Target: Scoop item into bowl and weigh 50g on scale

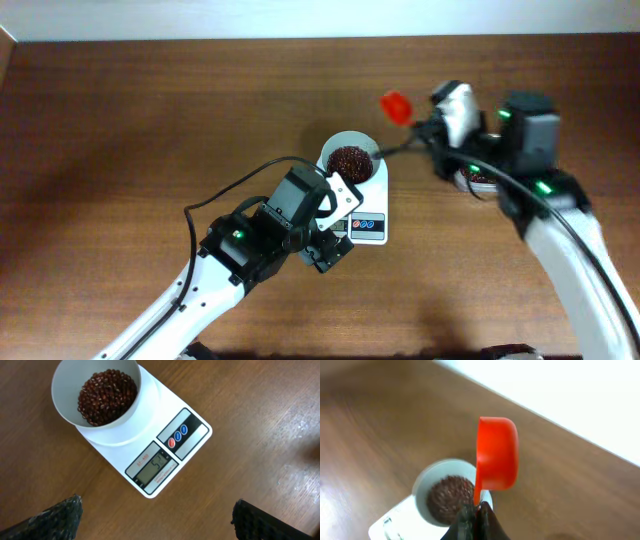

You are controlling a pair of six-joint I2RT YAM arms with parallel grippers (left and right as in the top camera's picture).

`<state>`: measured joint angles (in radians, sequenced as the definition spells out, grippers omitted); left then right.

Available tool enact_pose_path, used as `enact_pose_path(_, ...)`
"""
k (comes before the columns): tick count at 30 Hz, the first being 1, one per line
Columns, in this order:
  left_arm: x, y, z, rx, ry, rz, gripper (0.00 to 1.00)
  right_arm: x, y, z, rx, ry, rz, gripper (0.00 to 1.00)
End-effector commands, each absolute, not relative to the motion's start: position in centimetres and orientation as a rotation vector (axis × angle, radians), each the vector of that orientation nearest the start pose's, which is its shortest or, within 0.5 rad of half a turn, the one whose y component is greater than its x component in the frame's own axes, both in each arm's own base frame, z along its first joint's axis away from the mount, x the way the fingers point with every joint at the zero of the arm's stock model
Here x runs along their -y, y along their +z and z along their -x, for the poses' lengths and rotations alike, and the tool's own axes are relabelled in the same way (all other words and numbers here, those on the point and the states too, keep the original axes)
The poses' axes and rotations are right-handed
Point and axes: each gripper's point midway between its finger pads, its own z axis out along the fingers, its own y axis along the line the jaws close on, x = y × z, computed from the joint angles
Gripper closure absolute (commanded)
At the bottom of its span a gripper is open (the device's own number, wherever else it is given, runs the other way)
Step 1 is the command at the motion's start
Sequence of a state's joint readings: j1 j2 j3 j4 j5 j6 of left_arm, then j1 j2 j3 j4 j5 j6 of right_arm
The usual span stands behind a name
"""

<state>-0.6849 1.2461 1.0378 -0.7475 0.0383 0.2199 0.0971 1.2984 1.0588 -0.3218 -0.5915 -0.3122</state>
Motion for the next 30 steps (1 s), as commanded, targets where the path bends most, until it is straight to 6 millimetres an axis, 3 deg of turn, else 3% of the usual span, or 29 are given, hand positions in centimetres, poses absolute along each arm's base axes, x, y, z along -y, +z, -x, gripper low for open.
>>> enact_pose_path(1,21.3,17.4,-25.1,-2.276,-0.251,-1.107,0.01,-12.8,28.7,-33.9,-1.900,0.556,0.697,0.96)
enact_pose_path(3,21.3,17.4,-25.1,-2.276,-0.251,-1.107,0.01,-12.1,28.9,-32.5,-1.965,0.582,0.601,0.96)
enact_pose_path(5,21.3,17.4,-25.1,-2.276,-0.251,-1.107,0.01,-9.8,30.6,-32.1,-1.975,0.542,0.415,0.96)
enact_pose_path(6,21.3,17.4,-25.1,-2.276,-0.251,-1.107,0.01,-7.3,32.3,-32.1,-1.950,0.487,0.231,0.96)
enact_pose_path(8,21.3,17.4,-25.1,-2.276,-0.251,-1.107,0.01,-3.7,35.2,-31.3,-1.867,0.379,0.020,0.96)
enact_pose_path(10,21.3,17.4,-25.1,-2.276,-0.251,-1.107,0.01,-0.8,36.6,-29.3,-1.812,0.264,-0.151,0.96)
enact_pose_path(12,21.3,17.4,-25.1,-2.276,-0.251,-1.107,0.01,0.8,35.1,-27.7,-1.847,0.177,-0.246,0.96)
enact_pose_path(17,21.3,17.4,-25.1,-2.276,-0.251,-1.107,0.01,3.0,28.2,-25.2,-1.907,0.172,-0.560,0.96)
enact_pose_path(19,21.3,17.4,-25.1,-2.276,-0.251,-1.107,0.01,2.9,26.2,-25.4,-1.866,0.225,-0.600,0.96)
enact_pose_path(22,21.3,17.4,-25.1,-2.276,-0.251,-1.107,0.01,1.8,24.8,-26.2,-1.822,0.328,-0.590,0.96)
enact_pose_path(23,21.3,17.4,-25.1,-2.276,-0.251,-1.107,0.01,2.2,24.7,-26.1,-1.822,0.309,-0.592,0.96)
enact_pose_path(25,21.3,17.4,-25.1,-2.276,-0.251,-1.107,0.01,3.3,27.1,-26.5,-1.719,0.260,-0.570,0.96)
enact_pose_path(30,21.3,17.4,-25.1,-2.276,-0.251,-1.107,0.01,5.5,29.6,-26.2,-1.597,0.193,-0.606,0.96)
